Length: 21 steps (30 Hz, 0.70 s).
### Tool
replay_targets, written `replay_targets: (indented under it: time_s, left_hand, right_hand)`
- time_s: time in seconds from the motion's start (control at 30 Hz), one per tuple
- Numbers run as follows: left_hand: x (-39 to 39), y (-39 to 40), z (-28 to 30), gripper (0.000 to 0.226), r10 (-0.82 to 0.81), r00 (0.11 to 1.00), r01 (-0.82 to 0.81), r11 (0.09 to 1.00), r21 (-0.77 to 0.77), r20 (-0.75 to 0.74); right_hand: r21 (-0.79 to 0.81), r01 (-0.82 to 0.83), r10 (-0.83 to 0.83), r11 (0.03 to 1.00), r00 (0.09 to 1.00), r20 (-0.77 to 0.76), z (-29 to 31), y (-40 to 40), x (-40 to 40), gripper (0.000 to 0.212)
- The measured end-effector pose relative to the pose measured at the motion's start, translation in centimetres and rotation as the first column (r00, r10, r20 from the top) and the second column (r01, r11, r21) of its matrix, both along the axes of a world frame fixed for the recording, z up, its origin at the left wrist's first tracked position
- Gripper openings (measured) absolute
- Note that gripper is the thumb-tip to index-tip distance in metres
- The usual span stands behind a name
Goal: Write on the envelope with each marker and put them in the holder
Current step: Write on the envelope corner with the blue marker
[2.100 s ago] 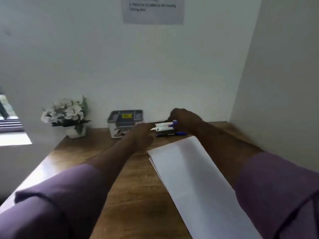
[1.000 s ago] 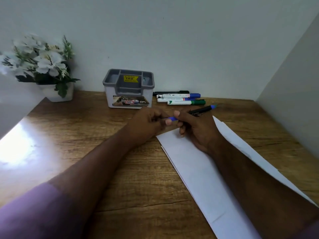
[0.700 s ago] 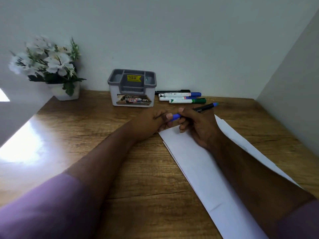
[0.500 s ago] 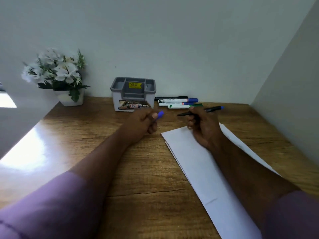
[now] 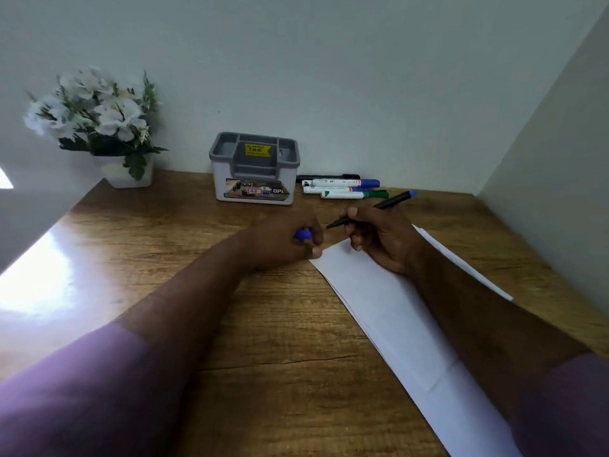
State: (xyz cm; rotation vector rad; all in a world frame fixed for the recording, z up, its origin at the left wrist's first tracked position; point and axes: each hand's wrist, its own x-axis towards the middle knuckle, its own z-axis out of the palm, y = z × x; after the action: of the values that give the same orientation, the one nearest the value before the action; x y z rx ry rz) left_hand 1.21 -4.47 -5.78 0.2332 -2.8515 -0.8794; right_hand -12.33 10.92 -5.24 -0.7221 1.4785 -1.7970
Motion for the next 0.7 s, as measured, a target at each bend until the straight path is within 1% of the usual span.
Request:
replay_targets:
  time_s: [0.07,0.13,0.2,0.23,0.3,0.37,0.5,0.7]
  left_hand:
    - [-0.2,-0.4,-0.1,0.019,0.005,1.0,-0.005,1.0,0.027,0.015]
    - [-0.4,-0.6,-0.1,0.02,0.003,1.0,-0.004,0.999,0.044,0.021]
    - [-0.6,-0.7,0.0,0.021,0.007,0.999,-0.01,0.997,0.075,0.037]
    - [-0.6,-0.8,-0.1,0.021,0.007,0.999,-0.011,0.995,0.1,0.039]
    - [-0.8,-0.9,-0.2,0.02,0.002,0.999,-0.007,0.99,0.139,0.036]
    - [-0.8,-1.1,-0.3,0.017,0.002,0.999,-0.009,0.985,0.174,0.04]
    - [-0.7,-1.1,-0.3,0.013,-0.024,0.999,0.012,0.969,0.246,0.044]
    - [-0.7,-1.1,0.4,0.013,-0.052,0.996,0.03,0.955,0.294,0.067]
  right_hand:
    - [-0.04,0.005,-0.006,0.999,0.999,-0.036,0.3,-0.1,0.2,0.017]
    - [-0.048,-0.013,0.007,0.999,0.994,-0.11,0.6,0.0,0.7,0.022]
    - [0.045,-0.041,0.049,0.998,0.982,-0.184,0.5,0.3,1.4,0.029]
    - [0.101,-0.053,0.073,0.993,0.974,-0.213,0.2,0.5,1.8,0.029]
    - [0.169,-0.043,0.088,0.985,0.959,-0.268,-0.1,0.7,2.3,0.022]
    - [0.193,-0.007,0.07,0.981,0.944,-0.322,-0.2,0.8,2.5,0.014]
    - [0.248,0.002,0.101,0.969,0.909,-0.403,-0.1,0.8,2.7,0.011]
    - [0.288,0.013,0.125,0.958,0.881,-0.457,-0.2,0.7,2.9,0.007]
